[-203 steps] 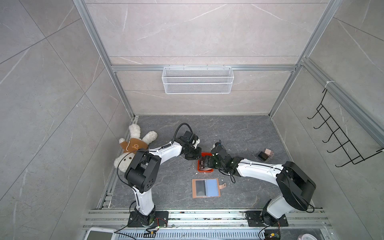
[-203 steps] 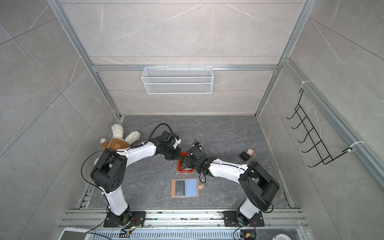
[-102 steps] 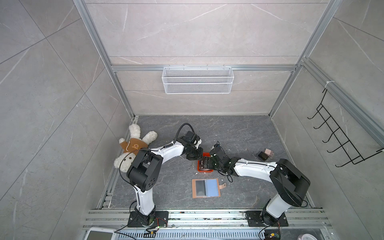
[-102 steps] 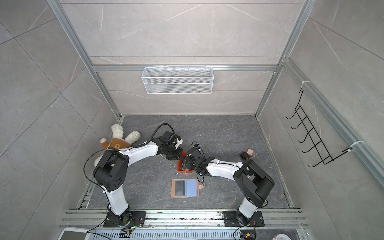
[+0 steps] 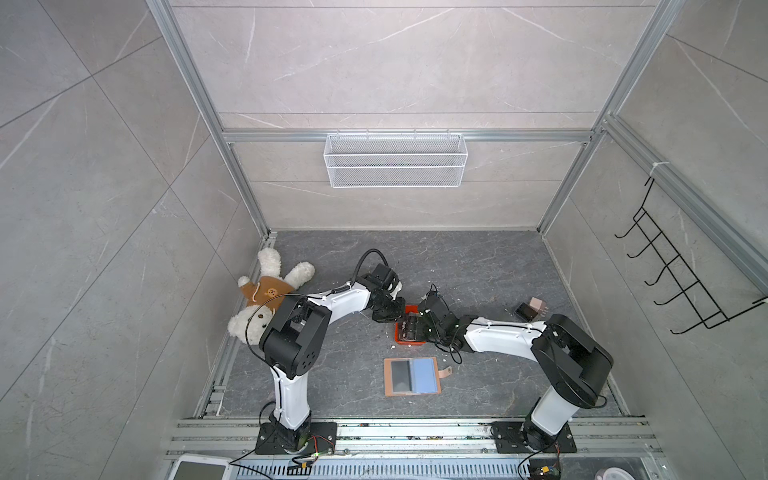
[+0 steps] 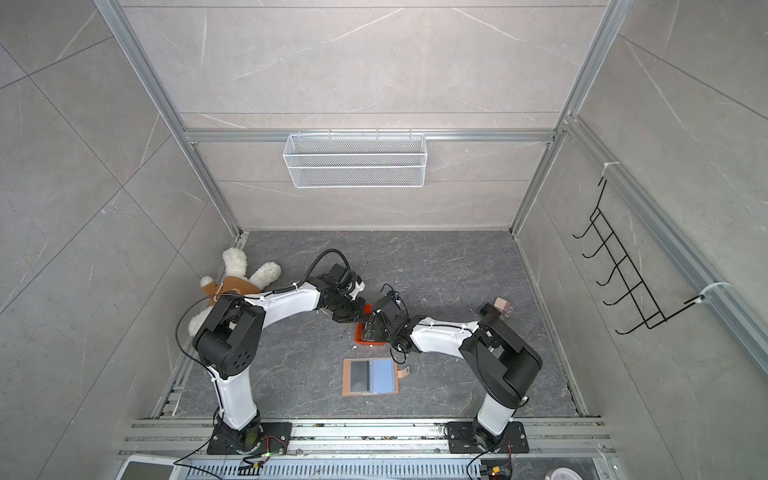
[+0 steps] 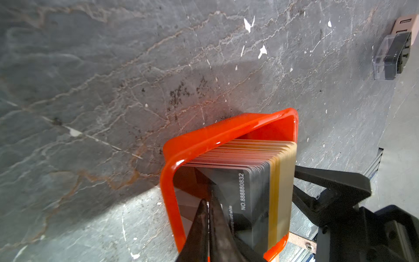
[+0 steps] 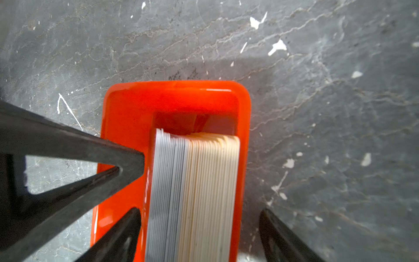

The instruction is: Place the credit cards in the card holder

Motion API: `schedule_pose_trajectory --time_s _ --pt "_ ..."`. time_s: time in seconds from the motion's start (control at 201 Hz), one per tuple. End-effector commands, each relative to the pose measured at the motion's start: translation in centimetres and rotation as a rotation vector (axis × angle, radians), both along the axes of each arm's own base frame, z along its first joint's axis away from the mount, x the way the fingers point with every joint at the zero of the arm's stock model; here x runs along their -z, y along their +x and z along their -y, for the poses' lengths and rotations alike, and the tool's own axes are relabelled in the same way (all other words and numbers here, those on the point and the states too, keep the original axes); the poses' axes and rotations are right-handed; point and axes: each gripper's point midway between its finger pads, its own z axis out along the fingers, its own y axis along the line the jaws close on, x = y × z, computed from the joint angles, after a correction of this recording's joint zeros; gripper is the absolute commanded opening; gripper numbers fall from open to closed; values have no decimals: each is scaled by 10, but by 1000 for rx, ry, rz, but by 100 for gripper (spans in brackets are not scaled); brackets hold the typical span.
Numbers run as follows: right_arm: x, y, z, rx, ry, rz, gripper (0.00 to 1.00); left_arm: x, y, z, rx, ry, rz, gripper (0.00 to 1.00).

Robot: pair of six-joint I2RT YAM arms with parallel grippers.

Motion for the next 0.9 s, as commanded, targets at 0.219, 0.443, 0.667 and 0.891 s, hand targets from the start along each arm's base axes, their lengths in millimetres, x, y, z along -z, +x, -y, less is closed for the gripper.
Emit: schedule_pose_trajectory --time_s 0.219,0.443,0.667,0.891 --pt "-5 1 5 16 -7 9 83 -3 3 0 -17 19 -8 11" --pt "-8 -1 11 24 -18 17 83 -3 4 -1 -24 18 -10 12" --pt "-10 -2 15 25 -32 19 82 -5 3 0 -24 10 -11 13" --pt "-8 -3 18 25 -38 15 81 -6 3 2 -27 -3 -16 15"
